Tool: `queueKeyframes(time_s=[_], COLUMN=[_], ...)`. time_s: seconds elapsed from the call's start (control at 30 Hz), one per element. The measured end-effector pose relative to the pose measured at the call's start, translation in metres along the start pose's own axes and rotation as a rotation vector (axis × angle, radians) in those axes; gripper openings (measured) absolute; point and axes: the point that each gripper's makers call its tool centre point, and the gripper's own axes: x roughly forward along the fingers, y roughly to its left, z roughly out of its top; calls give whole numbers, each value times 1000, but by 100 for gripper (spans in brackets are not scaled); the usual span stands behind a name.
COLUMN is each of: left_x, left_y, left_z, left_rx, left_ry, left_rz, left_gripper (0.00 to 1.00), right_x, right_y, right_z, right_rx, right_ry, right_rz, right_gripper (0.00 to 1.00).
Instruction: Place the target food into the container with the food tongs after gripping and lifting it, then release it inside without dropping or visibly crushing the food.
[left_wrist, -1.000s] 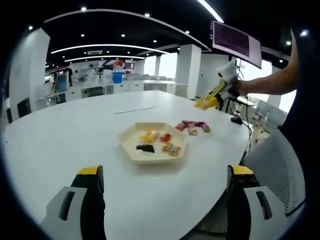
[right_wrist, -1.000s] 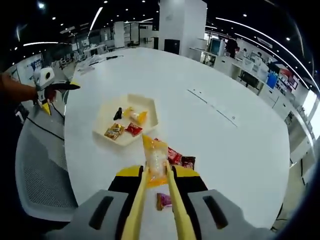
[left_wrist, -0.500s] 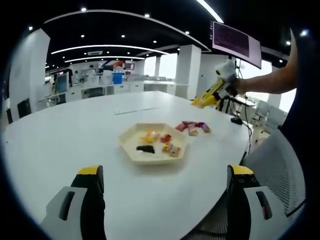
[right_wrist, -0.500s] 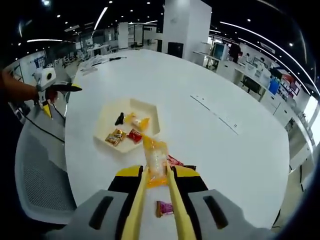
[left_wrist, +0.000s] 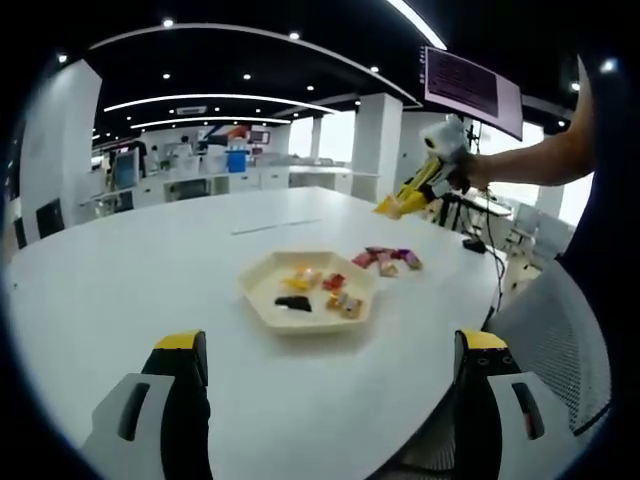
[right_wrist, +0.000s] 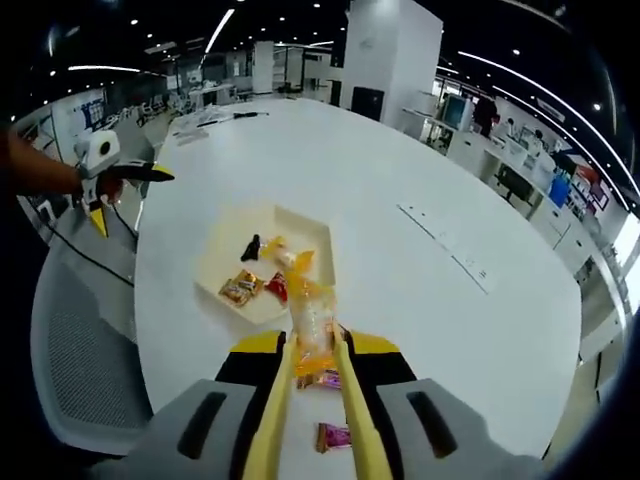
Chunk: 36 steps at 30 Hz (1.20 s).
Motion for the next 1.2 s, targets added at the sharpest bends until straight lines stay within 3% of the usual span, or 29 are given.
queueKeyframes(time_s=[1.2], left_x=[-1], left_y=[1], left_z=[2], left_rx=[4], left_ry=[-10], left_rz=[5], left_gripper=[99], right_x=[56], right_y=[55], right_z=[74], right_rx=[-104], right_ry=[-33], right_rz=[112], right_gripper=[22])
